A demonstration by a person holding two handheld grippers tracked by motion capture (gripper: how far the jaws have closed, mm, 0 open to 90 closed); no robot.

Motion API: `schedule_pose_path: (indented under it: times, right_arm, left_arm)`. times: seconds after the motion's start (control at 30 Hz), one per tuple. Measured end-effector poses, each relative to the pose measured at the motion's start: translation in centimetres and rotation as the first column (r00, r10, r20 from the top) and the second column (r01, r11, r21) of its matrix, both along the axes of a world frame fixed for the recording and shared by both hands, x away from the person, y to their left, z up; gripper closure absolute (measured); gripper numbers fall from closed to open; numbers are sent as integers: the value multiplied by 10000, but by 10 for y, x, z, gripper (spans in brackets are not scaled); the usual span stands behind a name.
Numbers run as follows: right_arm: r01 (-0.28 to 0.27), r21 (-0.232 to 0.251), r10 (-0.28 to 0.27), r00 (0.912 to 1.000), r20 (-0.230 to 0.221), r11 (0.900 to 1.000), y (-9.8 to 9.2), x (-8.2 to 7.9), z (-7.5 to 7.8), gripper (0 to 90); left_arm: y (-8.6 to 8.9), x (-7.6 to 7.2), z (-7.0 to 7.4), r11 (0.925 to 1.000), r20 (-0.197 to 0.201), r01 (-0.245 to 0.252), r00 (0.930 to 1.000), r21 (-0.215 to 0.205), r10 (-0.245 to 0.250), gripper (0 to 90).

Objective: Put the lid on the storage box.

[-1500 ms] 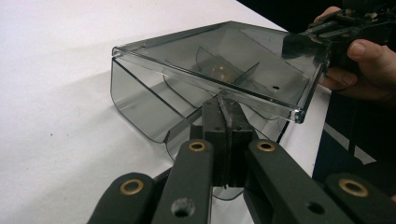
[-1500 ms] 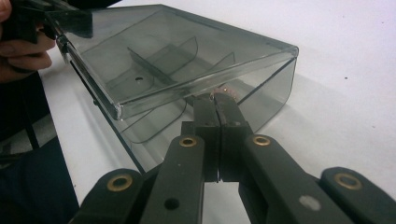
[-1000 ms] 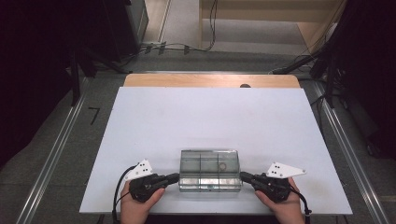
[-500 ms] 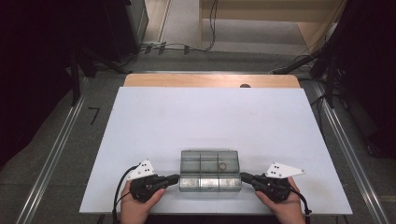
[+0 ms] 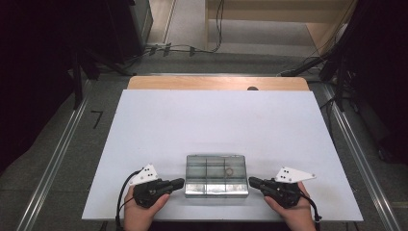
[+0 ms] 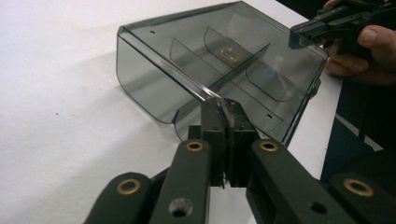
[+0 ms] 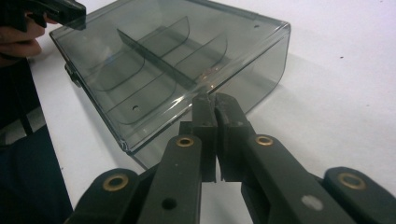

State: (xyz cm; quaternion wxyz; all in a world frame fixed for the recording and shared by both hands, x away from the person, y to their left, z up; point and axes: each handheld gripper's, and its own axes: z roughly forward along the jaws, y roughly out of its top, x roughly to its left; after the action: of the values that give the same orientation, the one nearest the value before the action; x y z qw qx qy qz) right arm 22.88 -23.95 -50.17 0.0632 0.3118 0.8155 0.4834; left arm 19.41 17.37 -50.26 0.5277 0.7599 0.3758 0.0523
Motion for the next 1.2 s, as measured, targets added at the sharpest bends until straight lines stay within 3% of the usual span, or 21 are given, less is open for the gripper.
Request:
schedule_pose_path:
  times: [0.2,0.4,0.57,0.67,0.93,1.2]
  right_arm:
    - [171,239,-176,9996,203,9996,-6,2,6,720]
    - [433,331,-449,9977,500,9985,-11,2,13,485]
    - [480,489,-509,9970,590,9976,-18,4,17,337]
    - [519,528,-560,9953,792,9973,-22,5,20,267]
    - [751,485,-795,9921,972,9960,-31,7,24,146]
    - [820,538,-874,9903,1078,9952,-40,10,27,92]
  left_arm:
    - [4,-2,4,9997,477,-248,9985,-74,252,744]
    - [8,-2,7,9989,786,-431,9959,-161,442,640]
    - [12,-2,11,9965,1125,-804,9902,-230,825,458]
    - [16,-1,13,9963,1220,-786,9891,-359,824,383]
    - [27,0,15,9938,1395,-925,9851,-618,1003,286]
    - [36,2,16,9909,1504,-1061,9816,-826,1176,227]
